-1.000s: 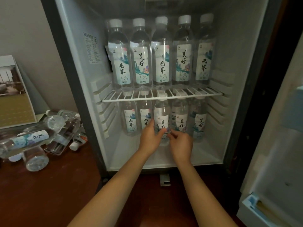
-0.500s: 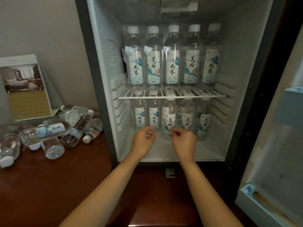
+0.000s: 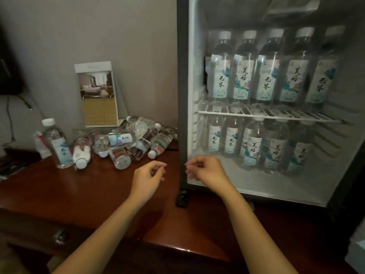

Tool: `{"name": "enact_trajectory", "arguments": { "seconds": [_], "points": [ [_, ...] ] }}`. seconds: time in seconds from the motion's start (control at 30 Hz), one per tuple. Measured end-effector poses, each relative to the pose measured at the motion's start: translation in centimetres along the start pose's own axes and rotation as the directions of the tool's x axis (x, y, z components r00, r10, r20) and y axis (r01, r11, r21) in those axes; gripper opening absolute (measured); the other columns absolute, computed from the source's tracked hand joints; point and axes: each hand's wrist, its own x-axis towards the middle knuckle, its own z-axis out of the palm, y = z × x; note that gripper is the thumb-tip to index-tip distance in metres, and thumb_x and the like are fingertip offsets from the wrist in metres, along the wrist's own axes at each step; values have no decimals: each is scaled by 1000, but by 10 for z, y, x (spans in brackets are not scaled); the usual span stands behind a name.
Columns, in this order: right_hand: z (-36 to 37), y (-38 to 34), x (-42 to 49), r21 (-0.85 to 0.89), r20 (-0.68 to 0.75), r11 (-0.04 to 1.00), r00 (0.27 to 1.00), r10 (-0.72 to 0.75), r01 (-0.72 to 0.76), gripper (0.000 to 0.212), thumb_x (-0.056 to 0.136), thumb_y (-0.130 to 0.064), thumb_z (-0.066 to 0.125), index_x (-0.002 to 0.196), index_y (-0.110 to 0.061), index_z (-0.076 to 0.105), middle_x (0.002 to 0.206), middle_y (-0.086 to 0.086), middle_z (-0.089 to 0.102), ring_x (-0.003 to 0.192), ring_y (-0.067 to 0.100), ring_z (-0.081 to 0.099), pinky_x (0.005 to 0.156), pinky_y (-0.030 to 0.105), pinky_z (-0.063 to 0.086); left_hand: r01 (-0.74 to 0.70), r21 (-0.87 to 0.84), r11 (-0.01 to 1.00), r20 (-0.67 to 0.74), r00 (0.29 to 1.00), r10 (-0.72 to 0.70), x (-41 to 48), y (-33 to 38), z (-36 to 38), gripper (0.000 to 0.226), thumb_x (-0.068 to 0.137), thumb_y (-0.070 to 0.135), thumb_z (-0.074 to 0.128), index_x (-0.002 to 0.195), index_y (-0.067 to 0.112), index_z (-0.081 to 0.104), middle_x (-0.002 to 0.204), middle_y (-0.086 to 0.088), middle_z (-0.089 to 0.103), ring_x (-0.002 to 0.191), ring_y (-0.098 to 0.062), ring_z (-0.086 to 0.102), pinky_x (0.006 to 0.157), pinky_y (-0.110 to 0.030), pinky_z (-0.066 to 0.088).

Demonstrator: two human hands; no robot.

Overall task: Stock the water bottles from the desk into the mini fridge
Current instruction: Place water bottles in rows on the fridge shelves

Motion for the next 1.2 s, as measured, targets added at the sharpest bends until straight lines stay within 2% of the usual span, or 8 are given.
{"name": "enact_trajectory", "arguments": {
  "seconds": [0.2,0.3,0.47,0.73,0.87,1.03,1.13,1.2],
  "points": [
    [65,-6,22,-116,229,987,970,-80,108,12,88,-15,60,82,-22,67,69,-4,68,57,7,62,51,13,44,113,77,991,-116,988,-104,12,-41,-49,16,88,5,58,90,17,68,72,6,66,54,0,63,54,-16,48],
    [91,-1,41,-174,289,979,956,-51,105,10,88,-17,60,82,-19,68,68,-5,68,58,7,61,53,16,46,151,152,977,-200,972,-119,22,-59,-70,14,87,8,60,97,14,68,91,-4,68,77,-15,65,70,-33,52],
    [125,9,78,-182,293,983,955,37,17,16,89,-18,58,76,-23,63,67,-7,65,57,6,58,54,19,46,210,277,938,-344,933,-108,65,-74,-103,30,88,11,58,118,13,57,126,-9,43,97,-22,58,82,-28,44],
    [181,9,120,-36,269,997,960,78,-71,42,88,-15,59,130,-16,52,96,0,63,96,18,60,85,31,48,289,408,866,-297,939,-174,131,-99,-122,46,91,27,56,135,22,45,153,-10,15,135,-32,30,106,-42,31],
    [202,2,133,-79,207,995,978,-36,53,47,89,-12,56,135,-16,46,136,5,48,124,19,48,103,29,39,183,411,893,-239,967,-88,135,-108,-119,38,88,32,60,120,16,47,131,-10,45,116,-28,49,88,-36,41],
    [218,4,137,33,193,999,981,15,-22,32,89,-8,50,116,-16,64,124,4,60,103,19,59,82,26,45,156,485,860,-216,975,-54,136,-106,-119,42,79,42,67,109,21,46,114,-1,47,92,-19,52,77,-37,48],
    [219,3,138,274,176,950,979,105,-151,32,93,-7,48,122,-11,59,122,9,62,102,23,62,91,37,51,167,506,846,-205,976,-70,133,-101,-119,41,77,45,68,102,24,43,107,3,44,85,-16,49,71,-34,45],
    [219,-3,138,433,224,866,960,167,-252,33,97,-14,45,130,-9,50,117,13,63,81,19,63,77,31,54,193,479,856,-248,966,-79,128,-98,-120,39,75,45,69,95,25,42,102,4,45,82,-14,47,67,-32,40]
  ]
}}
